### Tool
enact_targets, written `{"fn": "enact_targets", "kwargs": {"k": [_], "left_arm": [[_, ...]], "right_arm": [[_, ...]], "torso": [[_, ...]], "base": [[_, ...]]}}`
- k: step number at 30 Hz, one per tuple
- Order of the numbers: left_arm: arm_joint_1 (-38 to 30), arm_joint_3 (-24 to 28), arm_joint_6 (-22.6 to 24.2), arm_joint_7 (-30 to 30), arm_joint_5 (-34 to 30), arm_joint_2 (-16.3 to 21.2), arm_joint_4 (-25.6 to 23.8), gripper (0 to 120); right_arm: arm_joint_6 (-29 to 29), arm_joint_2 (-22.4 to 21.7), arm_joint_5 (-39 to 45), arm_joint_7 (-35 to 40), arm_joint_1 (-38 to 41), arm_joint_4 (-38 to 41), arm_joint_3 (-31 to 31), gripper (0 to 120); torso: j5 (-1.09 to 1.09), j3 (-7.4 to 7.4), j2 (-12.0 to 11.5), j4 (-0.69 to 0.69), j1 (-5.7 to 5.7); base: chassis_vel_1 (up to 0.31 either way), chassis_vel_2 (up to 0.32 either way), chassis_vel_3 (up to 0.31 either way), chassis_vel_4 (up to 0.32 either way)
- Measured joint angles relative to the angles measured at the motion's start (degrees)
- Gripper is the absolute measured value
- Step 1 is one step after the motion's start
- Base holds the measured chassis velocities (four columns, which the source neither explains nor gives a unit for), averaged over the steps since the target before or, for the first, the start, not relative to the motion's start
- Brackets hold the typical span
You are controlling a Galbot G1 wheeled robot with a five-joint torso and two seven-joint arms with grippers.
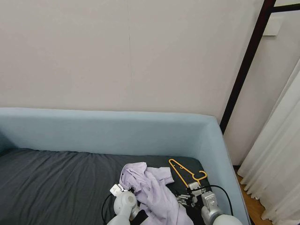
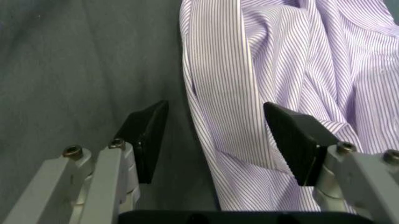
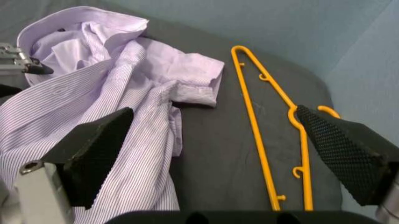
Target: Pick up the clothes from the sofa and hang them on the clothes hanger.
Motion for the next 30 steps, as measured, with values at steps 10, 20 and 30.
{"fn": "enact_targets", "kwargs": {"k": [10,20,30], "left_arm": [[-0.76,0.62,0.97,0.56,-0.11,0.03,0.31,51],[-0.96,1.18,1.73,0.69,-0.42,0.05,0.44,16],[0.63,1.82,2.40,0.33,-0.95,0.07,-1.37,0]], "right_arm": [[-0.06,0.22,-0.12,0.25,0.28,-0.08,-0.82,100],[-0.13,0.43,-0.02,0.52,1.23,-0.60,-1.46,100],[-0.19,2.22,2.71,0.88,2.81,-2.30,-1.69,100]], "torso": [[0.00,0.00,0.00,0.00,0.00],[0.00,0.00,0.00,0.01,0.00],[0.00,0.00,0.00,0.00,0.00]], "base": [[0.000,0.000,0.000,0.000],[0.000,0.000,0.000,0.000],[0.000,0.000,0.000,0.000]]}}
